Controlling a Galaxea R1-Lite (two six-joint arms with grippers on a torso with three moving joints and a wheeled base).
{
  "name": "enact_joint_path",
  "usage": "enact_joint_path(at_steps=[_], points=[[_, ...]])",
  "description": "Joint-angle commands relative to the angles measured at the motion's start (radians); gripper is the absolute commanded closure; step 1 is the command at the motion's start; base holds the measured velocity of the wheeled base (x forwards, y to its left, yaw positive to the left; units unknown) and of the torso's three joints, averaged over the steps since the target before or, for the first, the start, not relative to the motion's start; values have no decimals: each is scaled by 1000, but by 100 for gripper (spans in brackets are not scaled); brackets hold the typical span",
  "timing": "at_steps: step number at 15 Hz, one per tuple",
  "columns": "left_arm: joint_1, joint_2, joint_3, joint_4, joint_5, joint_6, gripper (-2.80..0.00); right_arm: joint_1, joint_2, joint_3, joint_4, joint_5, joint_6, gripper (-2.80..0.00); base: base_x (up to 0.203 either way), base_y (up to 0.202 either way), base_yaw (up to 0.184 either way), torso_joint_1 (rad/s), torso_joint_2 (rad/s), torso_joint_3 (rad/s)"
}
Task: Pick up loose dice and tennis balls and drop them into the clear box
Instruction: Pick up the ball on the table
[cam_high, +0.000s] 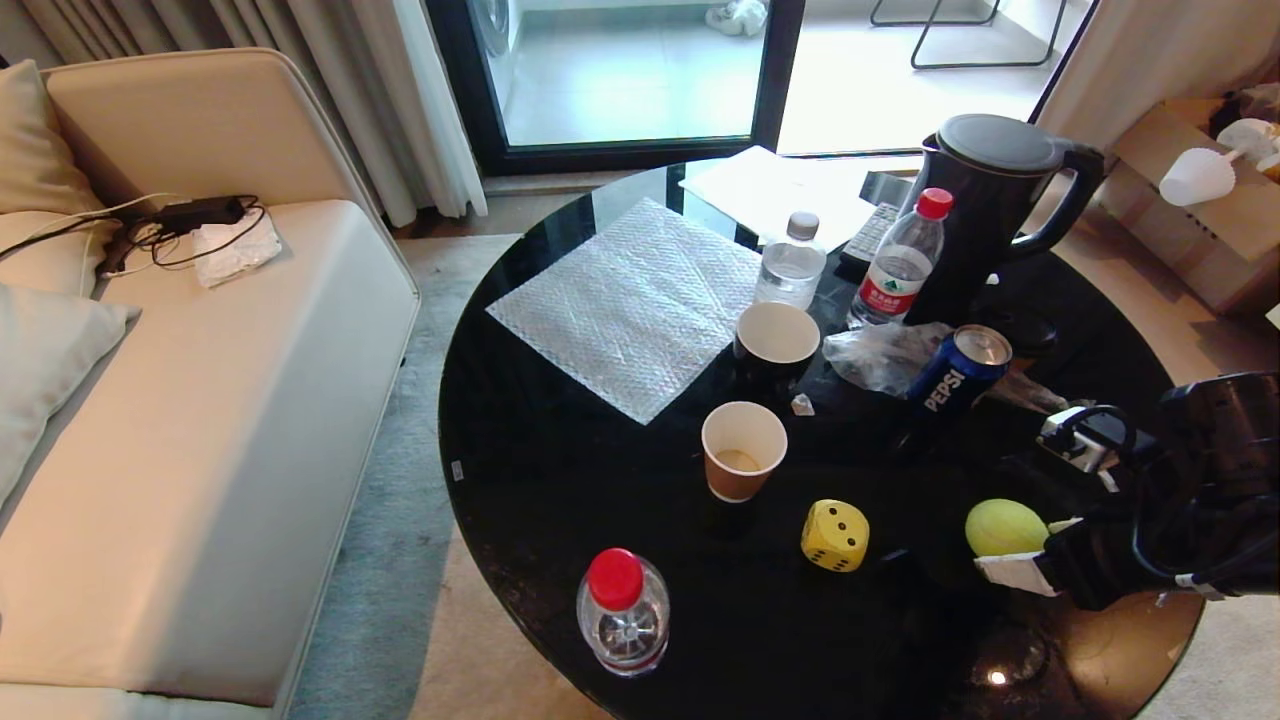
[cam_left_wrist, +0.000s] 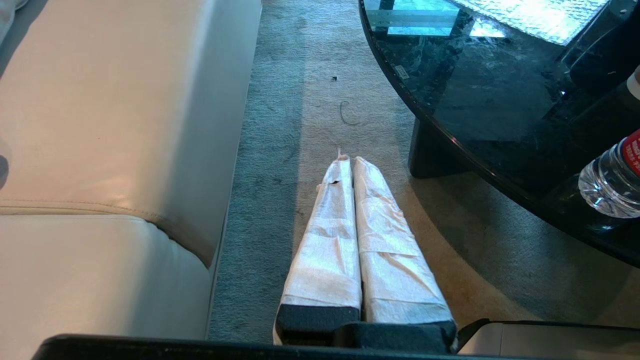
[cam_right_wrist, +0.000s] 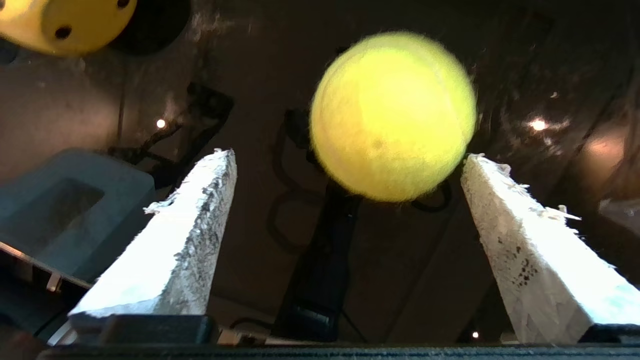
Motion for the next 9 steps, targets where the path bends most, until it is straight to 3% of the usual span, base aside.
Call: enact_joint_path(at_steps=[1,9], points=[[0,0,0,0,1,0,0,-1,25,-19,-8,3,0,-280,0,0,0,0,0,0],[0,0,2,0,1,0,0,-24,72,-67,-25,-17,-3,-280,0,0,0,0,0,0]])
